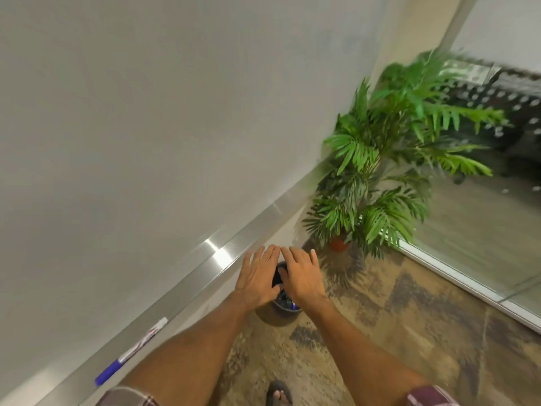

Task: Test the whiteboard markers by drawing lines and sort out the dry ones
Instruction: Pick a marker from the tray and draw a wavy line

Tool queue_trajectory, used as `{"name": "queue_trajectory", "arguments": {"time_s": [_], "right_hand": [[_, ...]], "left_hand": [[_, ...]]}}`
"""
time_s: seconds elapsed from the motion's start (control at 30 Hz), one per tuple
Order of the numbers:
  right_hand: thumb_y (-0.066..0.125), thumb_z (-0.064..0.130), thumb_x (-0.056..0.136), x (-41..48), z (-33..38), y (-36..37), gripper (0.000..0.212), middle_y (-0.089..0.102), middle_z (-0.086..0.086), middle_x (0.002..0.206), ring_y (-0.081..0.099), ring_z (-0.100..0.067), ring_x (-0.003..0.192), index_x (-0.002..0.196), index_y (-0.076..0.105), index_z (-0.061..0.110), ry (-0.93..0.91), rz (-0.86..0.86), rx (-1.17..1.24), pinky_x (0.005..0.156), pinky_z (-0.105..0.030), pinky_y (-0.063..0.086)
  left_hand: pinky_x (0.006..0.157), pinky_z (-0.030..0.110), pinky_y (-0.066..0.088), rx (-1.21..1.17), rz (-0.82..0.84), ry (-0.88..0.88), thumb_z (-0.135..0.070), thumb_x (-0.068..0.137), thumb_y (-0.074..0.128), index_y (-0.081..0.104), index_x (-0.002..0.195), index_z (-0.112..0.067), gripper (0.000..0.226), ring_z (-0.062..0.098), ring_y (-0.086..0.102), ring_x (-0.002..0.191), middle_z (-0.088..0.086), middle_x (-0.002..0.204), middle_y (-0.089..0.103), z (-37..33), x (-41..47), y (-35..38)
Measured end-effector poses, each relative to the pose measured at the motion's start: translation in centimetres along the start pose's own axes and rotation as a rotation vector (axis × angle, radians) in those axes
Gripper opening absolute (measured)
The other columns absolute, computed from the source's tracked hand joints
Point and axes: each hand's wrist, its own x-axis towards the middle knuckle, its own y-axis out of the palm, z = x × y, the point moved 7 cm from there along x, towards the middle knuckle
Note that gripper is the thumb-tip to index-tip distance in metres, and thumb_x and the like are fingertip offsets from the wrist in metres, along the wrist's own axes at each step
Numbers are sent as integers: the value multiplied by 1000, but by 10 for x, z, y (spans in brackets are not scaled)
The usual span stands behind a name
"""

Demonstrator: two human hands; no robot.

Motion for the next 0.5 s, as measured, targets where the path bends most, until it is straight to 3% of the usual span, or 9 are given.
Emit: {"name": "queue_trajectory", "arguments": {"time_s": [0.2, 0.4, 0.5], "right_hand": [[37, 47, 97, -24, 43, -24, 56, 29, -1, 151, 21, -22, 141, 147, 25, 24, -33, 39, -69, 115, -49, 7], [20, 59, 94, -36, 87, -26, 63, 18, 1, 157, 12, -20, 145, 149, 17, 28, -129, 77, -84, 114, -45, -5], [21, 60, 96, -37, 107, -18, 62, 20, 1, 157, 14, -20, 145, 149, 20, 29, -190, 95, -72, 110, -43, -10]], "left_hand": [[121, 48, -2, 118, -47, -44, -63, 95, 39, -1, 156, -19, 86, 25, -2, 151, 3, 164, -2, 23, -54, -43], [118, 50, -8, 162, -23, -211, -71, 92, 30, -6, 156, -21, 89, 25, -9, 150, 1, 163, -11, 63, -106, -55], [117, 54, 0, 148, -101, -299, -79, 85, 7, 9, 156, -20, 93, 30, 7, 150, 1, 160, -7, 80, -128, -66]]}}
